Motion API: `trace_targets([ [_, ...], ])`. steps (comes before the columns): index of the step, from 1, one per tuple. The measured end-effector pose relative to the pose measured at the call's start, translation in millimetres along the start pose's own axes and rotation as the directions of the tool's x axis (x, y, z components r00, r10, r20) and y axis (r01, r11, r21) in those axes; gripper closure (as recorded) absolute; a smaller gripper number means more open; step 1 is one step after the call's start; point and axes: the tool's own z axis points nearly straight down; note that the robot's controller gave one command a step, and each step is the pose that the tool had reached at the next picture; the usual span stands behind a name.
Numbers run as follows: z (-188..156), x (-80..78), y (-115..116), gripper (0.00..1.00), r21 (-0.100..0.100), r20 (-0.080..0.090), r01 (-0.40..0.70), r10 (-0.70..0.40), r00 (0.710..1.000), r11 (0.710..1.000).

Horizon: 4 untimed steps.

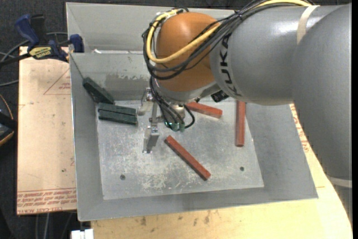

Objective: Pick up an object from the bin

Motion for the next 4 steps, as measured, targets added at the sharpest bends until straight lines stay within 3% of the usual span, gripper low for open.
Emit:
trace_targets([
  [1, 10.4, -32.9, 12.4, 0.0, -0.001, 0.004, -0.05, 0.05, 0.999, 0.999],
  [2, 53.2, -46.0, 25.0, 0.0, -0.002, 0.008, -0.036, 0.036, 0.999, 0.999],
  [3, 94.5, -70.8, 31.6, 1.0, -0.008, 0.021, 0.051, -0.051, 0.998, 0.999],
  [4, 94.6, -70.8, 31.5, 1.0, -0.008, 0.021, 0.051, -0.051, 0.998, 0.999],
])
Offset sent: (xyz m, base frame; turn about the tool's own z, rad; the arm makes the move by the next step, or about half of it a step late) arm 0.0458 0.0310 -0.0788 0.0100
